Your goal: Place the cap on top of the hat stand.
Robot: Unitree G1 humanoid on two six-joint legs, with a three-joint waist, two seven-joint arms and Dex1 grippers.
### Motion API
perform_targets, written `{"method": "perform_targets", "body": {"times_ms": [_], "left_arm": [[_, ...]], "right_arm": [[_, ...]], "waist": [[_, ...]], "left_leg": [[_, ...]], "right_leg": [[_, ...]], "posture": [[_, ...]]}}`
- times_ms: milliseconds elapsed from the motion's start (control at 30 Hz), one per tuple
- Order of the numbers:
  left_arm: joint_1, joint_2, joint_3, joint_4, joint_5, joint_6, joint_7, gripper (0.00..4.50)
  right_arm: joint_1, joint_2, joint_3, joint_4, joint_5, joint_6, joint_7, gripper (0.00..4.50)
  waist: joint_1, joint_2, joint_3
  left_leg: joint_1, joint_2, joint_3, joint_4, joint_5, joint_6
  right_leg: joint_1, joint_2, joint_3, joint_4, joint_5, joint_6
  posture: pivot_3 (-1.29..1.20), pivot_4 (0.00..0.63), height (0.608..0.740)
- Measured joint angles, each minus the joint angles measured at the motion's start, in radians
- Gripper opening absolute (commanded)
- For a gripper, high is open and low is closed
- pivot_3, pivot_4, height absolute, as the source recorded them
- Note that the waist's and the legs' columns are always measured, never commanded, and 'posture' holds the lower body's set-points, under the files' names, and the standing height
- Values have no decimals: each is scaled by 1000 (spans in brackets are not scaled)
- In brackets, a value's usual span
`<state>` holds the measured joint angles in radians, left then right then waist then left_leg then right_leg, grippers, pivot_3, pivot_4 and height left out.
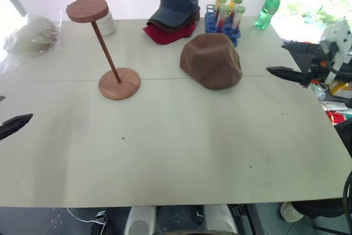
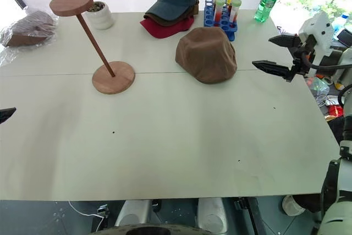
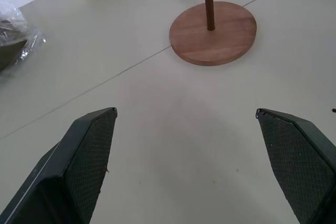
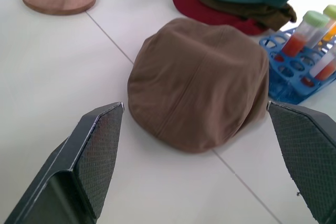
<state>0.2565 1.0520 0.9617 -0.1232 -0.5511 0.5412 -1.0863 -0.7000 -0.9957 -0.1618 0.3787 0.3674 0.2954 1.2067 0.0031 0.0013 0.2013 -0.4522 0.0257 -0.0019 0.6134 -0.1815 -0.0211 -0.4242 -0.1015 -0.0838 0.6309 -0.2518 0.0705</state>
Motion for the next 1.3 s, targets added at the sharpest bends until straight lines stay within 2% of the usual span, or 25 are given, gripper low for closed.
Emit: {"method": "perform_targets", "body": {"times_ms": [233,700,833,1000,1133,1300], "left_arm": [[-70,0,-26,34,7,-8,11,4441],[-106,0,-74,78,17,-12,2,4441],[-129,19,-76,29,-62,75,-47,4441],[-226,124,-94,-109,-249,218,-134,4441],[-371,179,-213,-141,-349,266,-150,4441],[-590,197,-474,-150,-398,276,-159,4441]], "right_arm": [[22,7,-10,-11,1,-7,-2,4500],[39,6,-14,-14,-3,-27,-16,4500],[39,2,-11,-46,-30,-58,-36,4500],[10,-5,40,-170,-95,-60,-77,4500],[23,-5,90,-325,-149,-43,-106,4500],[79,24,196,-523,-252,-43,-176,4500]], "waist": [[1,0,0],[-5,0,0],[-9,0,0],[-16,0,0],[-16,0,0],[-15,-1,-1]], "left_leg": [[1,5,1,0,0,0],[3,6,5,1,1,0],[3,6,5,2,1,0],[4,6,6,2,1,0],[7,6,7,2,1,0],[8,6,9,3,2,0]], "right_leg": [[-1,5,0,0,2,-3],[-1,6,4,1,4,-2],[0,6,4,1,4,-2],[0,6,6,2,5,-2],[0,7,7,4,7,1],[1,8,10,5,7,1]], "posture": [[0,150,728],[0,150,728],[0,150,728],[0,150,728],[0,150,728],[0,150,728]]}}
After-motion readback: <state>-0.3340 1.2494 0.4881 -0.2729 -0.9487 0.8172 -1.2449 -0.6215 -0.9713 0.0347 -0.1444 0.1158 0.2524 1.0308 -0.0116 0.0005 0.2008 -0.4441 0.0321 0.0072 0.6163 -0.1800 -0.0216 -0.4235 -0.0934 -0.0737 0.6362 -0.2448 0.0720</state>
